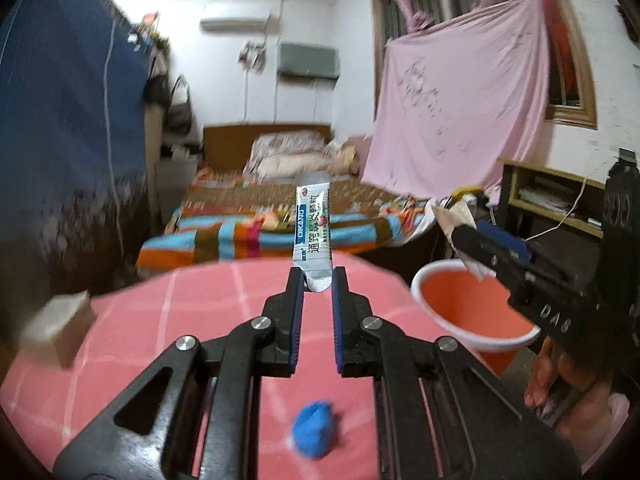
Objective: Collect trash
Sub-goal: 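Carry tube and paper packet over the bucket and open both tools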
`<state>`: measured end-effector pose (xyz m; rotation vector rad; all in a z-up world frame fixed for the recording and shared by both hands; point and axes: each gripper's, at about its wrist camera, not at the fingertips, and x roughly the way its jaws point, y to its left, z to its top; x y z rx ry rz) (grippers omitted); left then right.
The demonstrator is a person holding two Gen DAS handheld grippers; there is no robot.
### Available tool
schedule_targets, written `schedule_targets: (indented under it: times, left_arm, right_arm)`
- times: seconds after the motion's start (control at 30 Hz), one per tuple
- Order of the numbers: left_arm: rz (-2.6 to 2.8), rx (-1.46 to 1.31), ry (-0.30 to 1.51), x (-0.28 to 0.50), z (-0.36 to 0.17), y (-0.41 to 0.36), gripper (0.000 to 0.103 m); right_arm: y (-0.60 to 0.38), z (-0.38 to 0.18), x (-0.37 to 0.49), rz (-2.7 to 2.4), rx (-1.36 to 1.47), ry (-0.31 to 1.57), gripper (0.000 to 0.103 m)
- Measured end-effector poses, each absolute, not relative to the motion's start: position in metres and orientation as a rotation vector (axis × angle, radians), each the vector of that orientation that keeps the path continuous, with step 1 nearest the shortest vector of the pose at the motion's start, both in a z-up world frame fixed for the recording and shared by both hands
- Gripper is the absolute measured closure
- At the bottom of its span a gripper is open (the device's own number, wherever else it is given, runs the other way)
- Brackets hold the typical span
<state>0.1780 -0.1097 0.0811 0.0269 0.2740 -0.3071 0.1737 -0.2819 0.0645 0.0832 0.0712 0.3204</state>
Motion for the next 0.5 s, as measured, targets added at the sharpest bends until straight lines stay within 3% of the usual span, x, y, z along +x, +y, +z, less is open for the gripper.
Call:
schedule_targets:
  times: [0.27, 0.5]
  left_arm:
    - [-0.421, 0.106, 0.179, 0.185, 0.096, -0.161, 0.103]
    - [-0.526, 0.171, 0.156, 0.192, 0.096, -0.211, 0.103]
  right_arm:
    - [-0.329, 0.069, 0.160, 0.132, 0.114, -0.057, 0.064]
    - [-0.380, 0.056, 0.171, -0.003, 0.235, 0.017, 0.064]
